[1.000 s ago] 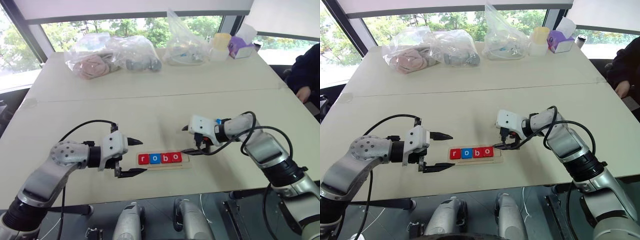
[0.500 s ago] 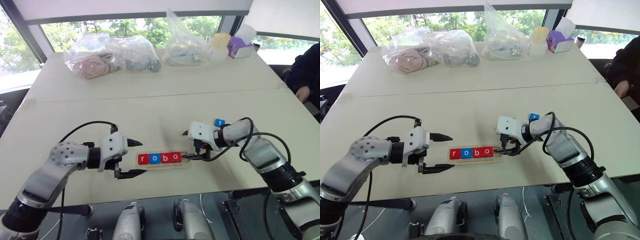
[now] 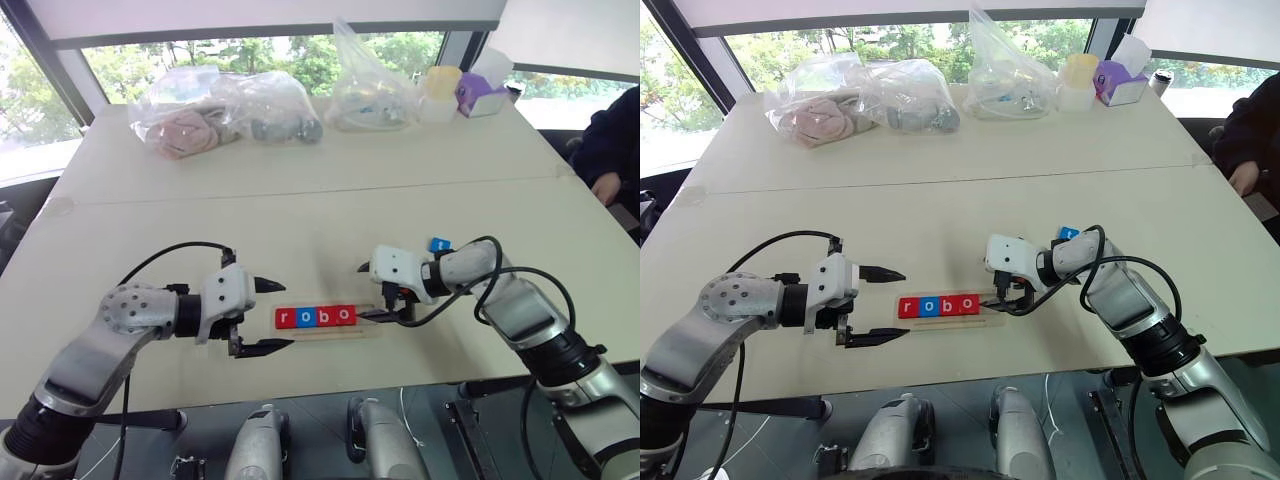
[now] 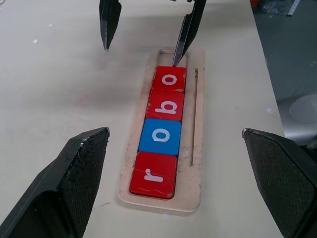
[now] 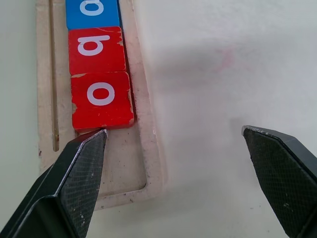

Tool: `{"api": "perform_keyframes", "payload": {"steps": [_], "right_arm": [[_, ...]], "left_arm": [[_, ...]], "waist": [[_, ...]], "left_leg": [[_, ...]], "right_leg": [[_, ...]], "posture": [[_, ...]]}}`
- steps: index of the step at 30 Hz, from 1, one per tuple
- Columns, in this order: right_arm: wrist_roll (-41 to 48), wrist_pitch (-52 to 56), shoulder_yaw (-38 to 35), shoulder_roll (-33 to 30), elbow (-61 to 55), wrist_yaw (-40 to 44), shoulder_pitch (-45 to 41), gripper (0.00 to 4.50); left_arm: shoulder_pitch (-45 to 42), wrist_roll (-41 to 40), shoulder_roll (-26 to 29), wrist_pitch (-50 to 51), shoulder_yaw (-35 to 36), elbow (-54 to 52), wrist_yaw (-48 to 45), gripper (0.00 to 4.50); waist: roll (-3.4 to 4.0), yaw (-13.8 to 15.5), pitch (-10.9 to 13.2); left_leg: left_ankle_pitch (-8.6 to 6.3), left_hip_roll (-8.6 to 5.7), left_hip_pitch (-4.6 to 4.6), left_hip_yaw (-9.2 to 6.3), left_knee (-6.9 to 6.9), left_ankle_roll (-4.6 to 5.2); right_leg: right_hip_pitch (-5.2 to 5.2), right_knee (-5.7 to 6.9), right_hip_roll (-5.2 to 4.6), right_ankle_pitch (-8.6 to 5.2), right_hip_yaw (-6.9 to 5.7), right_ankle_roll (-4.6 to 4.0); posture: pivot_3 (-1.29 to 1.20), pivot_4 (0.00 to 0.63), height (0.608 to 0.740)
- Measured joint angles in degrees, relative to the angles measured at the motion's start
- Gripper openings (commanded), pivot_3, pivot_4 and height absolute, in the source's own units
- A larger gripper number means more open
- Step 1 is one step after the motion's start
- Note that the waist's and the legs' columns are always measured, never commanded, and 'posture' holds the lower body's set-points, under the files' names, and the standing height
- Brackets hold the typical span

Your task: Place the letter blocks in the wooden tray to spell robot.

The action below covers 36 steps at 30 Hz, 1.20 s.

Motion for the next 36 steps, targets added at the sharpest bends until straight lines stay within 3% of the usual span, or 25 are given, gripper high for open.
{"api": "perform_keyframes", "payload": {"steps": [7,13,16,18,25,31,36], "right_arm": [[0.0,0.4,-1.0,-3.9,-0.2,1.1,0.0,4.47],[1.6,4.7,-10.0,-4.0,2.1,-4.5,-0.6,4.47],[0.5,10.7,-13.9,0.2,6.0,-13.5,-2.2,4.47],[-1.3,19.1,-18.9,6.0,8.1,-24.5,-3.1,4.47],[-3.3,34.6,-27.3,21.0,4.8,-45.5,-2.9,4.47],[-4.9,38.4,-32.0,28.2,2.4,-57.7,-2.4,4.47],[-4.9,38.5,-34.1,29.4,2.2,-62.2,-2.5,4.47]], "left_arm": [[0.0,0.0,0.0,-0.1,0.0,0.1,0.0,4.5],[-0.1,0.0,0.0,-0.1,0.0,0.2,0.0,4.5],[-0.3,0.0,0.0,-0.1,0.0,0.4,0.1,4.5],[-0.7,0.0,-0.1,-0.1,0.0,0.5,0.1,4.5],[-1.8,0.0,-0.6,0.1,-0.3,1.0,0.1,4.5],[-2.1,0.0,-0.7,0.3,-0.4,1.0,0.0,4.5],[-2.1,0.0,-0.7,0.4,-0.4,1.0,0.0,4.5]], "waist": [[0.0,0.1,0.0],[-0.01,0.1,0.0],[-0.02,-0.2,0.0],[0.0,-0.1,0.0],[0.03,-0.1,0.0],[0.05,-0.2,0.0],[0.06,-0.3,-0.1]], "left_leg": [[0.0,0.0,0.0,0.01,0.0,0.0],[0.0,0.0,0.01,0.01,0.0,0.0],[0.0,0.01,0.02,0.03,0.0,0.0],[0.01,0.01,0.0,0.03,0.0,-0.01],[0.02,0.01,-0.08,0.02,-0.02,-0.02],[0.02,0.0,-0.08,0.0,-0.02,-0.02],[0.02,0.0,-0.08,-0.02,-0.02,-0.02]], "right_leg": [[0.01,-0.01,-0.01,0.0,0.0,0.01],[0.01,0.0,0.0,0.0,0.0,-0.01],[0.0,0.02,0.01,0.07,0.01,-0.11],[-0.05,0.07,0.01,0.11,0.01,-0.18],[-0.09,0.08,0.03,0.14,0.02,-0.19],[-0.08,0.07,0.02,0.14,0.02,-0.19],[-0.08,0.07,0.02,0.12,0.02,-0.17]], "posture": [[0.0,0.15,0.74],[0.0,0.15,0.74],[0.0,0.15,0.74],[0.0,0.15,0.74],[0.0,0.15,0.74],[0.0,0.15,0.74],[0.0,0.15,0.74]]}}
